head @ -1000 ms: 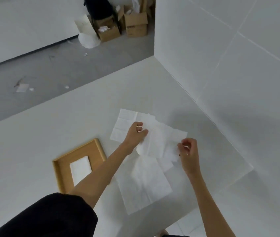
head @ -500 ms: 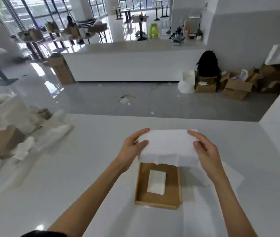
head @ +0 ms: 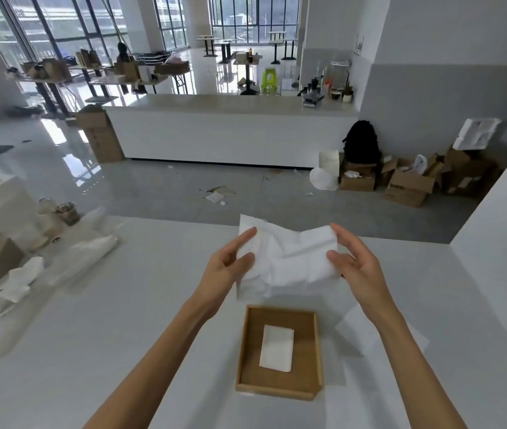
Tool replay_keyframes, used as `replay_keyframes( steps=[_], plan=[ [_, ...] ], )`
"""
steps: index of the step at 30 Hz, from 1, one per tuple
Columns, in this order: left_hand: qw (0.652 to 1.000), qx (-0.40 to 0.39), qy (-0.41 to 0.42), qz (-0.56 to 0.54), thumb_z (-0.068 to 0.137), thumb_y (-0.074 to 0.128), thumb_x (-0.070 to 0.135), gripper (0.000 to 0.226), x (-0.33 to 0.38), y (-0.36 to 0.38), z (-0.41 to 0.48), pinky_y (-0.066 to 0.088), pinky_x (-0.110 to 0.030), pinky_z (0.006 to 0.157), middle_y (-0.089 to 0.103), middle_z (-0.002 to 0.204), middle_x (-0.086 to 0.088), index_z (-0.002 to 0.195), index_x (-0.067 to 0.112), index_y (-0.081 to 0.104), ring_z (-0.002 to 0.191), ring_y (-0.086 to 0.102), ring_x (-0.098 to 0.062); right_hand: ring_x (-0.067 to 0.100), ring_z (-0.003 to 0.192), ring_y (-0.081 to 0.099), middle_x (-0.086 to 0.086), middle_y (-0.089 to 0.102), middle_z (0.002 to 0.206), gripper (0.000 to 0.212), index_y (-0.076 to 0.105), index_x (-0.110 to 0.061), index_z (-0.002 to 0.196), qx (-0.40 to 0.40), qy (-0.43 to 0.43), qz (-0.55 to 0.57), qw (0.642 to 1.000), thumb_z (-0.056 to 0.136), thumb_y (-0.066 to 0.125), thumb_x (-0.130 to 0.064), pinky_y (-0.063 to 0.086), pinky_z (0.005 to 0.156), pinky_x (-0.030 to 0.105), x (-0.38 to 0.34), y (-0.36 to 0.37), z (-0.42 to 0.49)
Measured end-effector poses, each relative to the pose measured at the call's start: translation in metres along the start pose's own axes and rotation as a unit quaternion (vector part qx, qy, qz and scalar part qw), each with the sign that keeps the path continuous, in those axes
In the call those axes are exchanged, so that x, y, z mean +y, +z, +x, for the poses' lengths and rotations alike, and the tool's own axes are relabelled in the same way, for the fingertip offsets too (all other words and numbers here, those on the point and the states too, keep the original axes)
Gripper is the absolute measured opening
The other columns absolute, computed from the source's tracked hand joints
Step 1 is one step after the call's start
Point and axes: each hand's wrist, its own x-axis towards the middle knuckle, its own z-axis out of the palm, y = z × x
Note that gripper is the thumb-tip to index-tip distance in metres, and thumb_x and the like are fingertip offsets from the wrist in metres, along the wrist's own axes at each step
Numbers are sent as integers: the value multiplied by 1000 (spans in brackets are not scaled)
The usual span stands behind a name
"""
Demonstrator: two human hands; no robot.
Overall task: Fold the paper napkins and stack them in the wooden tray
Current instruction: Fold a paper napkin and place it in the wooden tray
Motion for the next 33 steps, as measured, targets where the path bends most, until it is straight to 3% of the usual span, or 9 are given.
replay_keyframes(
  steps=[6,11,14,17,19,21,25,29,33],
  plan=[
    [999,39,22,-17,97,62,0,61,0,9,17,59,-27,86,71,129,-3,137,45,52,116,69,-20,13,84,71,-12,68,115,66,42,-57,142,34,2,23,999,97,65,-14,58,70,23,0,-12,13],
    [999,15,32,-35,98,58,-4,73,-4,13,33,60,-35,88,74,122,-7,149,45,40,111,71,-25,13,95,72,-4,69,120,66,43,-57,142,40,5,70,997,99,62,-10,58,68,20,5,-19,21],
    [998,31,32,-34,98,57,-5,75,-10,15,41,54,-35,93,69,88,-15,143,52,41,88,65,-24,20,104,71,-2,71,120,73,38,-59,144,31,21,89,995,100,59,-5,60,77,27,9,-20,25],
    [996,39,76,-19,96,59,-3,77,-9,17,47,47,-14,84,35,57,3,147,52,40,59,37,-11,12,88,68,-1,74,95,77,37,-54,147,43,-26,101,994,99,55,3,55,82,25,8,-23,31],
    [991,58,115,-22,91,61,0,76,-2,19,51,42,-11,80,24,60,-2,147,49,43,61,27,-16,11,89,65,-6,71,87,75,41,-50,147,53,-65,124,989,96,58,2,53,89,28,0,-25,38],
    [985,70,152,-42,90,60,-2,73,8,22,56,45,-17,84,44,65,-8,145,44,48,68,44,-22,7,94,67,-13,72,91,70,47,-44,145,54,-106,148,982,94,59,3,53,95,27,-9,-24,45],
    [972,75,218,-50,86,55,-12,75,21,28,67,51,-27,86,67,79,-7,142,38,54,81,60,-23,5,72,61,-9,68,76,60,53,-28,140,53,-135,183,972,97,45,12,52,76,20,-13,-19,59],
    [971,87,215,-50,85,67,3,57,23,26,74,56,-24,77,75,102,7,134,31,61,88,67,-9,10,96,67,-8,74,106,51,61,-39,130,88,-109,168,976,100,52,2,57,77,23,-13,-7,68],
    [977,120,178,-13,90,64,-5,37,18,15,80,55,-29,73,75,99,5,101,28,77,87,68,-12,11,109,69,-12,74,117,37,73,-35,110,93,-99,100,986,99,57,-3,57,86,20,-8,-9,74]
  ],
)
